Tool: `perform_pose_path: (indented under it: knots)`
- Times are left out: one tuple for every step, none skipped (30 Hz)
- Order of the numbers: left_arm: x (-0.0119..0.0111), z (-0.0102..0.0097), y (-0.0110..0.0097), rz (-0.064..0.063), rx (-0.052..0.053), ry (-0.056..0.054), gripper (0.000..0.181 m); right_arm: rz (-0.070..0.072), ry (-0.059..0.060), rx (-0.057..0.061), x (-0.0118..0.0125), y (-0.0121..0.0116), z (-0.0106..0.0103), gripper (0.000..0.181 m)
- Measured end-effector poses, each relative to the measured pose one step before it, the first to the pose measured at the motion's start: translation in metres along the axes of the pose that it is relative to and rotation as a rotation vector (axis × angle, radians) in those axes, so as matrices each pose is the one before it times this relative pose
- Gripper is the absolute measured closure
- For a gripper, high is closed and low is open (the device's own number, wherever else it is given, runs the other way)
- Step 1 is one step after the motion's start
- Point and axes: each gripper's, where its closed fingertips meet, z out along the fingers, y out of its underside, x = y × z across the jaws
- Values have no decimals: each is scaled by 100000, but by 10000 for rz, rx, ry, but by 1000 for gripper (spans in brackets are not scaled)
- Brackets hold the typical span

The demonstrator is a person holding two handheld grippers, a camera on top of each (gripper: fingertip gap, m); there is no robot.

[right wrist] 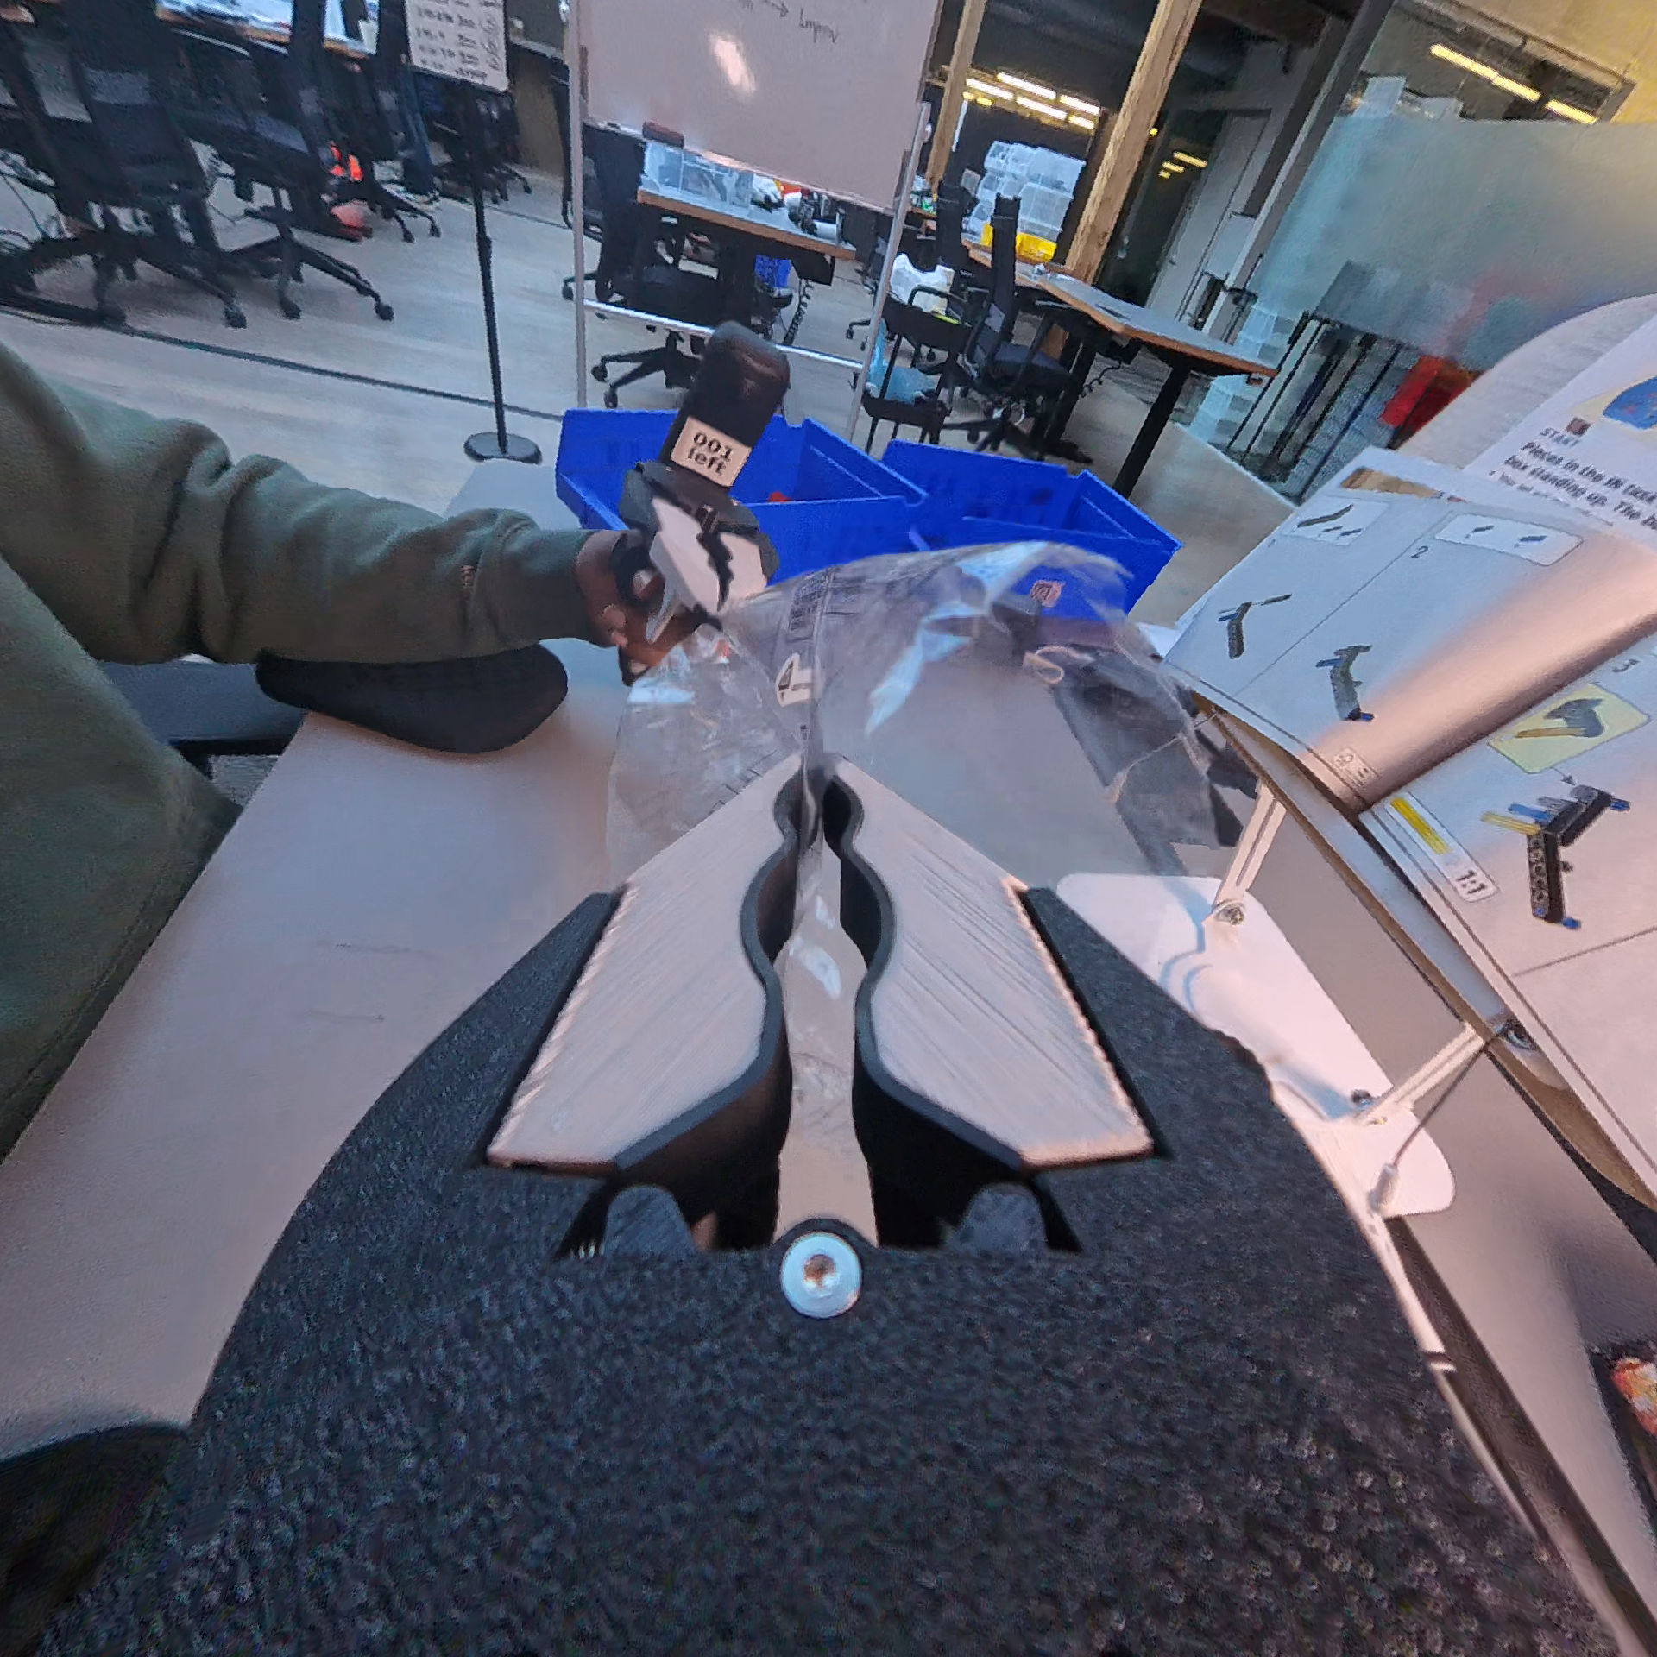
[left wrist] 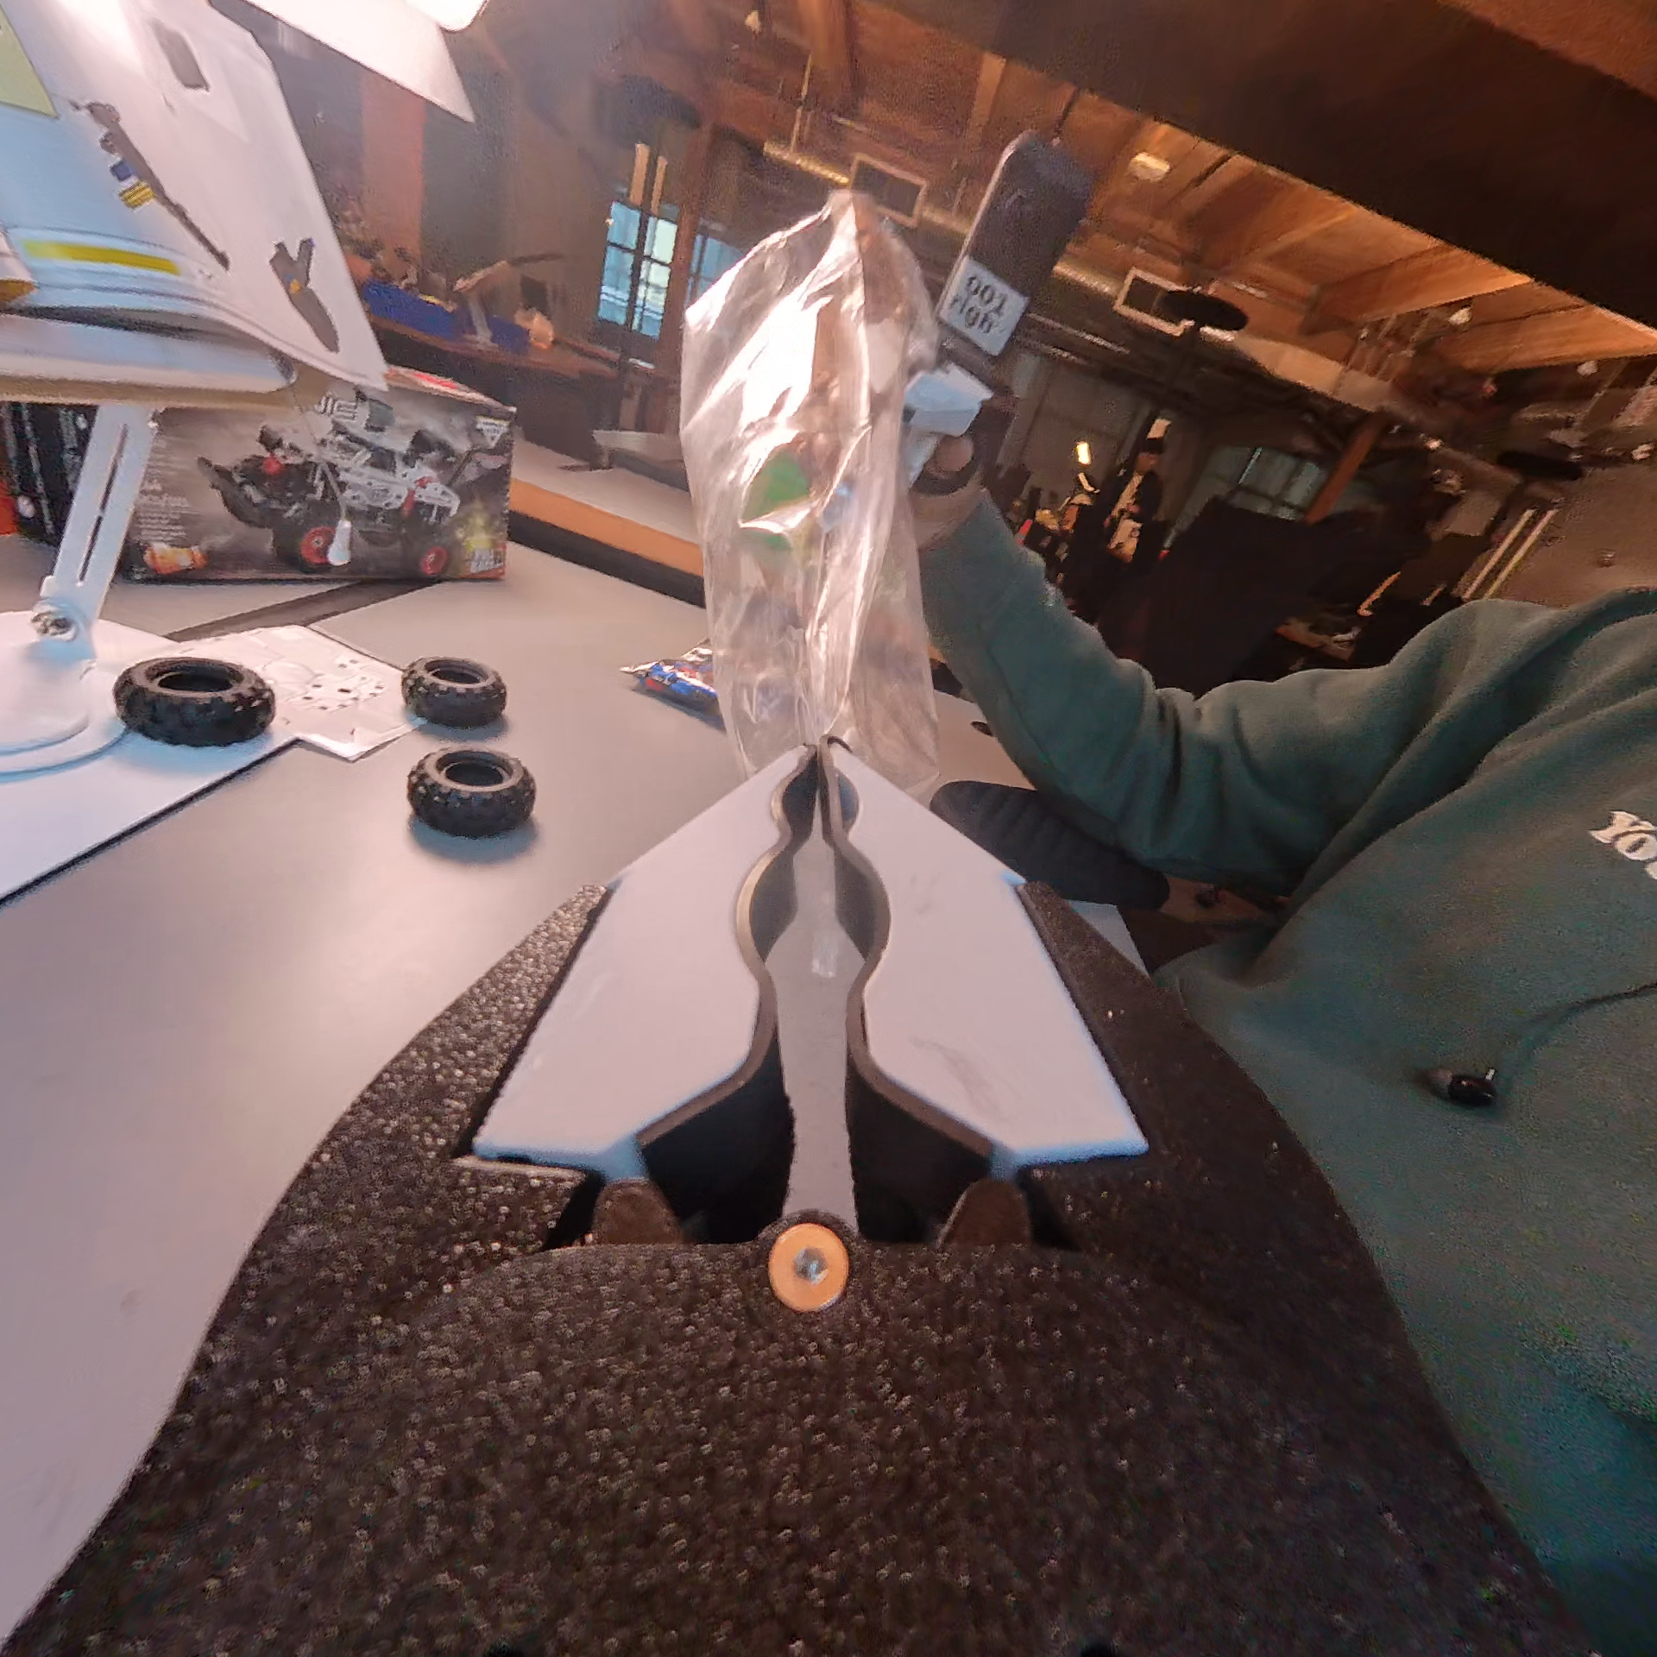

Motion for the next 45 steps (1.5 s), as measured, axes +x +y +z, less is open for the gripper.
perform_pose_path:
  knots:
    - [109,85,116,116,-179,136,181,108,-206,51,-189,244,-162,181]
    - [-157,160,308,106,-204,-12,181,123,-168,53,-149,126,-123,181]
    - [17,57,-109,-101,114,140,181,49,-34,-15,11,137,-139,181]
    - [84,-62,-469,-167,307,156,181,59,-95,82,-113,-81,-167,181]
    - [-1,-71,-487,-61,282,11,181,78,-115,153,-145,-265,-228,181]
    - [6,11,-351,-123,175,-15,181,124,-120,33,-148,-112,-155,181]
    - [-315,42,-338,-305,184,-185,181,126,-223,8,-317,3,-83,181]
    - [-964,40,-230,-728,135,-488,181,137,-240,-60,-332,243,98,181]
    - [-1041,-30,-538,-1192,415,-338,181,165,-146,-171,-117,490,303,181]
    - [-725,-117,-494,-1079,444,-31,181,47,18,-84,152,330,339,181]
    - [-748,-148,-69,-531,136,-138,181,45,9,-116,151,301,361,181]
    - [-430,-261,-50,-84,48,-103,181,14,105,-200,275,385,319,181]
    - [-1,-314,-215,73,87,41,181,-11,143,-99,341,246,216,181]
    - [0,-222,-70,272,-37,-77,181,100,-27,-12,118,131,163,181]
    - [121,-110,69,522,-105,-66,181,142,36,22,245,98,57,181]
    - [490,-70,135,513,-96,171,181,143,265,87,607,-6,-168,181]
    - [349,-10,309,136,-154,141,181,167,461,71,909,-11,-250,181]
    - [48,-56,144,11,50,14,181,149,254,140,543,-92,-364,181]
    - [71,-77,31,-13,218,54,171,105,36,272,113,-321,-459,181]
    - [137,125,410,-117,-41,102,152,65,68,227,92,-301,-436,181]
    - [249,393,861,-70,-341,157,140,34,99,87,121,-143,-317,181]
    - [151,623,964,110,-404,64,136,-14,52,47,30,-111,-216,181]
    - [-390,774,935,276,-417,-292,135,-22,-52,105,-150,-185,-114,181]
    - [-624,813,773,368,-399,-445,133,4,-75,109,-179,-208,-54,181]
    - [-515,772,437,256,-247,-346,132,5,-19,76,-81,-162,-2,181]
    - [-358,675,87,93,-84,-203,132,3,-29,71,-82,-149,26,181]
    - [-567,528,-75,60,-1,-301,133,12,-89,92,-193,-168,33,181]
    - [-793,362,-89,90,-8,-416,134,14,-103,95,-209,-153,45,181]
    - [-483,229,-27,31,-31,-179,136,9,-67,37,-136,-75,43,181]
    - [68,119,-24,-79,-19,189,142,-15,-2,7,-14,-12,25,181]
    - [332,-19,-118,-26,63,271,157,-9,-13,1,10,20,-17,181]
    - [588,-185,-215,163,119,297,177,-1,-37,60,6,-59,-103,181]
    - [594,-395,-431,222,146,209,181,-84,-44,160,49,-173,-380,181]
    - [418,-730,-709,114,265,150,181,-87,45,259,354,-224,-775,181]
    - [1053,-622,-774,-83,369,614,181,53,84,-392,596,1104,-421,181]
    - [110,-34,433,118,-224,-46,181,237,-67,-20,419,832,-67,181]
    - [68,236,769,147,-253,-56,181,375,-159,282,334,256,-112,181]
    - [593,218,274,-182,24,317,181,209,42,83,490,187,-209,181]
    - [680,213,211,-83,-87,310,181,32,24,14,214,51,-198,181]
    - [770,234,397,26,-302,357,181,74,-158,67,-239,-189,-156,181]
    - [244,123,299,103,-224,45,181,40,-143,-20,-378,-183,-84,181]
    - [-343,-82,-13,192,-14,-319,181,-111,59,-196,-201,43,78,181]
    - [-266,-197,-276,118,87,-211,172,-140,-67,-136,-419,-27,165,181]
    - [-127,-227,-534,-42,196,-47,154,-94,-134,-80,-456,-69,251,181]
    - [-210,-248,-612,-116,242,-42,143,-62,-23,-70,-189,-36,323,181]
